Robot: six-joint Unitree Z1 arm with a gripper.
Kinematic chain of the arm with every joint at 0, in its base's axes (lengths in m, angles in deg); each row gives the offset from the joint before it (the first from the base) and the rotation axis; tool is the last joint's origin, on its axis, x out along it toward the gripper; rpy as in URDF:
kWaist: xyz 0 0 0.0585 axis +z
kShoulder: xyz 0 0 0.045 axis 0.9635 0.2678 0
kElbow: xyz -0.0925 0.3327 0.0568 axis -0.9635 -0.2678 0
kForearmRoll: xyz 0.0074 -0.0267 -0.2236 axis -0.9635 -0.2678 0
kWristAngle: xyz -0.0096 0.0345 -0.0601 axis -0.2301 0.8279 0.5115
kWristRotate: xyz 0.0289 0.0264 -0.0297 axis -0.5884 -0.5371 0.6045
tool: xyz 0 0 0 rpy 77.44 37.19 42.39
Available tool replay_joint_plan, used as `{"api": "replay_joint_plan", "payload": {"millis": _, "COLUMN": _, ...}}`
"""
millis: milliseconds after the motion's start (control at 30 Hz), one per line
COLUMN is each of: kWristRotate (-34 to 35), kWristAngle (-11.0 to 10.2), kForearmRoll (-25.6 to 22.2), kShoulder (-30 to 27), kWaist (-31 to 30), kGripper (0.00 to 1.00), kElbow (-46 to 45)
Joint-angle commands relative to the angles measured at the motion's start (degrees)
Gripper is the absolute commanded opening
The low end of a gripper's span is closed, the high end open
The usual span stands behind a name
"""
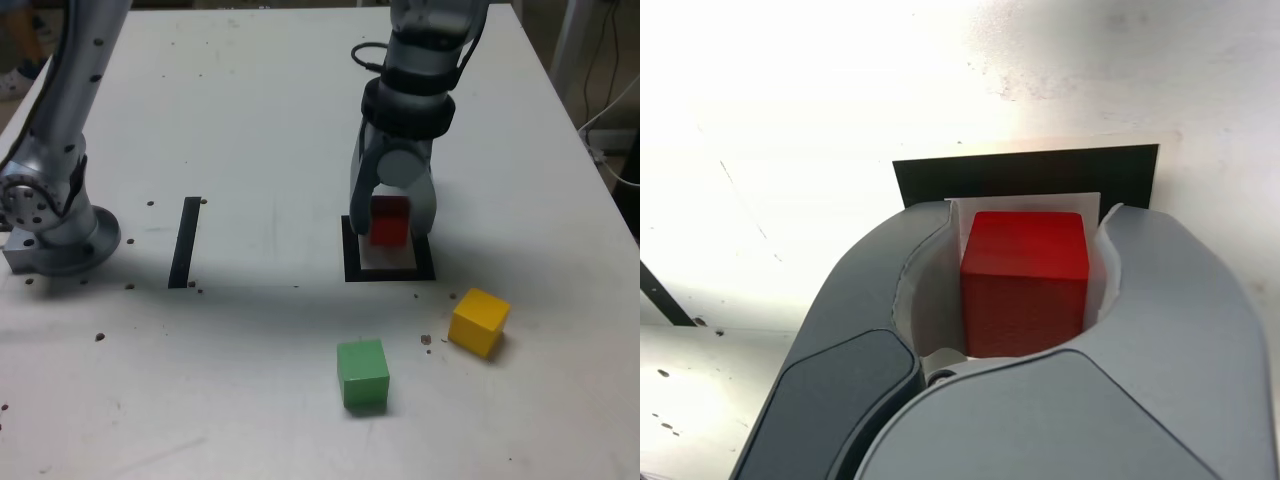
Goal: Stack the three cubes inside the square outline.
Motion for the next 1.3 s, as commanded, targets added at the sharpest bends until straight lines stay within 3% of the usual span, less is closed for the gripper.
{"api": "replay_joint_plan", "payload": {"millis": 0, "kWristRotate": 0.1, "kWristAngle": 0.2, "kForearmRoll": 0.7, "kShoulder": -0.3, "kWaist": -0.1, "kGripper": 0.91, "kElbow": -0.5}}
{"api": "replay_joint_plan", "payload": {"millis": 67, "kWristRotate": 0.1, "kWristAngle": 0.4, "kForearmRoll": 1.1, "kShoulder": -0.3, "kWaist": -0.1, "kGripper": 0.99, "kElbow": -0.8}}
{"api": "replay_joint_plan", "payload": {"millis": 400, "kWristRotate": 0.3, "kWristAngle": -0.3, "kForearmRoll": 1.2, "kShoulder": -1.7, "kWaist": -0.2, "kGripper": 1.00, "kElbow": -1.9}}
{"api": "replay_joint_plan", "payload": {"millis": 667, "kWristRotate": 3.9, "kWristAngle": -5.8, "kForearmRoll": -2.5, "kShoulder": -6.9, "kWaist": -1.2, "kGripper": 1.00, "kElbow": -2.2}}
{"api": "replay_joint_plan", "payload": {"millis": 867, "kWristRotate": 2.3, "kWristAngle": -9.3, "kForearmRoll": -9.5, "kShoulder": -5.8, "kWaist": -5.1, "kGripper": 1.00, "kElbow": 7.3}}
{"api": "replay_joint_plan", "payload": {"millis": 1000, "kWristRotate": -1.7, "kWristAngle": -9.2, "kForearmRoll": -12.3, "kShoulder": -2.8, "kWaist": -7.7, "kGripper": 1.00, "kElbow": 13.6}}
{"api": "replay_joint_plan", "payload": {"millis": 1267, "kWristRotate": -7.6, "kWristAngle": -8.5, "kForearmRoll": -13.6, "kShoulder": 1.9, "kWaist": -12.9, "kGripper": 1.00, "kElbow": 21.3}}
